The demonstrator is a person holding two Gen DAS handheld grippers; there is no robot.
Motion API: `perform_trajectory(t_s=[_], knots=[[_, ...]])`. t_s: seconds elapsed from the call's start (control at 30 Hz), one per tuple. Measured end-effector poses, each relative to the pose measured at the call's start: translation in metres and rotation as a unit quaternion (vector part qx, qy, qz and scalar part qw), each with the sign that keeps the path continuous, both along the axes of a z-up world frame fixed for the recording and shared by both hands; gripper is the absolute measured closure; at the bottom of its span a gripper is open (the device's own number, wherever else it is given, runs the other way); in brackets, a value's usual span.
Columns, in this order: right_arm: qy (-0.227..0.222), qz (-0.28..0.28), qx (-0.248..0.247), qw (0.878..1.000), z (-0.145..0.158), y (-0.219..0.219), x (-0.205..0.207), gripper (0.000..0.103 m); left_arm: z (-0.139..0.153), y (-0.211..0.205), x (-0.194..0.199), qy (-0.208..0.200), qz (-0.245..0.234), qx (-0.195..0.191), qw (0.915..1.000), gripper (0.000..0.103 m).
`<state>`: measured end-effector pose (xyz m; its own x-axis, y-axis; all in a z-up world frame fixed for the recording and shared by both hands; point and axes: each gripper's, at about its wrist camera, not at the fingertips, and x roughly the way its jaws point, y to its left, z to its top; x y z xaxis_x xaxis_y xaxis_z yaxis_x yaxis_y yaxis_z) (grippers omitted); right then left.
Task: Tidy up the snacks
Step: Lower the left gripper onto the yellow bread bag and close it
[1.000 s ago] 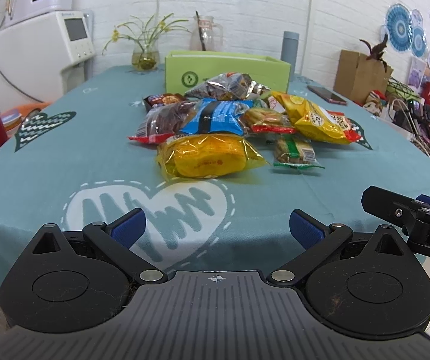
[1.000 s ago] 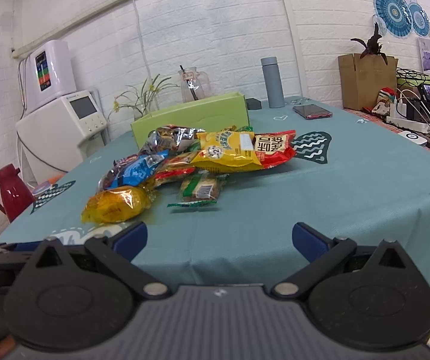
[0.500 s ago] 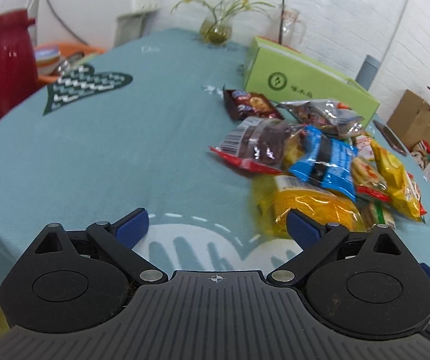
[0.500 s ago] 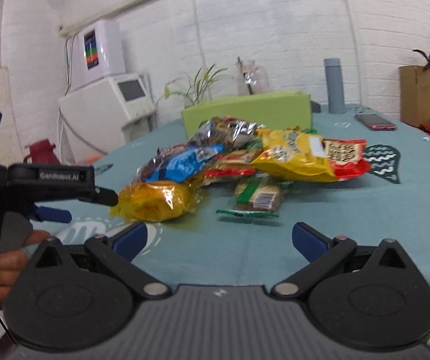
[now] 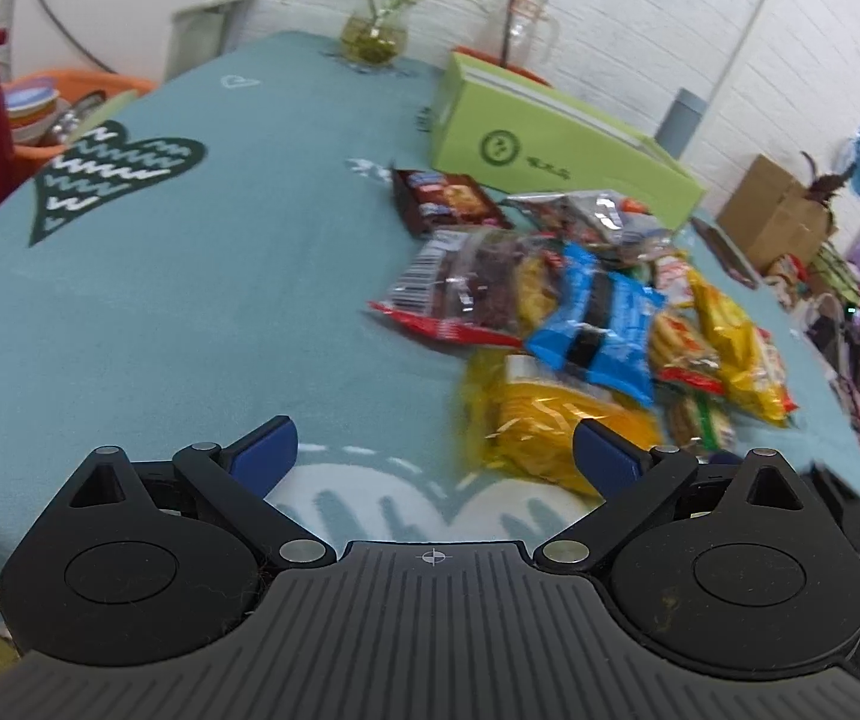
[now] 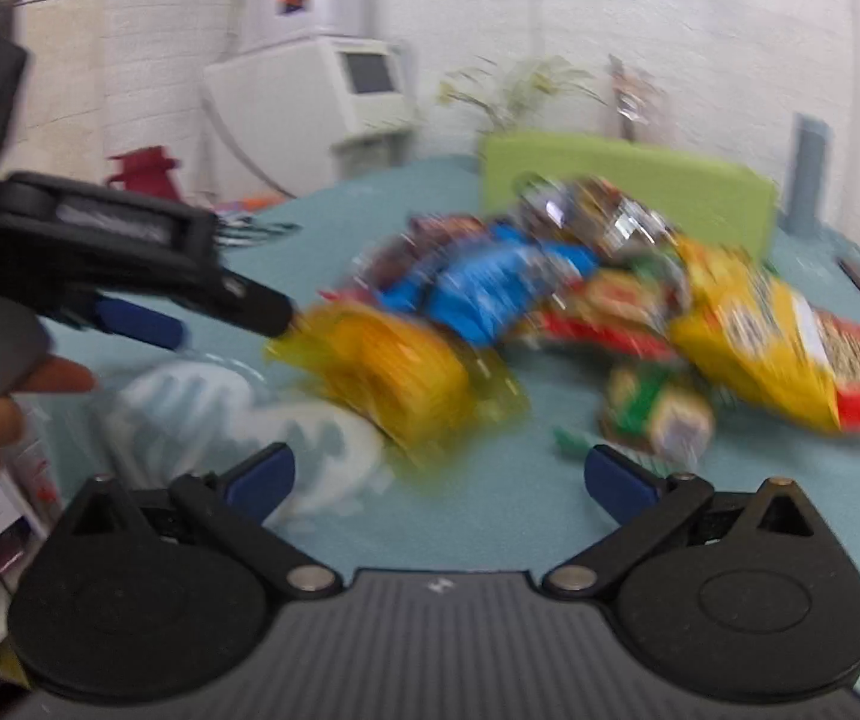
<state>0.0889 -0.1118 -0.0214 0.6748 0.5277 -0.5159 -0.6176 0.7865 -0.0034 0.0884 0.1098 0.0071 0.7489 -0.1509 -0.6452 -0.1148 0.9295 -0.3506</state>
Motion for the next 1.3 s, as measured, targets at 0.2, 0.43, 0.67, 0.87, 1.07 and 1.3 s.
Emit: perform_trajectory(t_s=[0.2,0.43,0.67,0.87,1.07,1.3], knots=[[-0.030,0.091,-0.067,0.993,0.004,0.037,0.029,0.001,0.003,0.003,0.019,0.004,-0.016,-0.053,0.9985,0.015],[0.028,0.109,-0.028,0.993,0.002,0.043,0.021,0.001,0.002,0.011,0.027,0.019,-0.007,-0.032,0.9993,0.015],[0.050,0.076,-0.021,0.996,-0.004,0.044,0.030,0.001,-0.006,0.006,0.018,0.031,-0.021,-0.046,0.9983,0.015],[0.045,0.114,-0.032,0.992,-0.003,0.060,0.019,0.020,-0.011,-0.002,0.015,0.025,-0.024,-0.039,0.9987,0.028],[0.033,0.130,-0.032,0.990,-0.001,0.073,0.007,0.028,-0.007,0.015,0.013,0.024,-0.005,-0.023,0.9994,0.035],[0.029,0.127,-0.026,0.991,-0.004,0.085,0.018,0.031,-0.011,0.011,0.008,0.019,-0.015,-0.022,0.9995,0.042]])
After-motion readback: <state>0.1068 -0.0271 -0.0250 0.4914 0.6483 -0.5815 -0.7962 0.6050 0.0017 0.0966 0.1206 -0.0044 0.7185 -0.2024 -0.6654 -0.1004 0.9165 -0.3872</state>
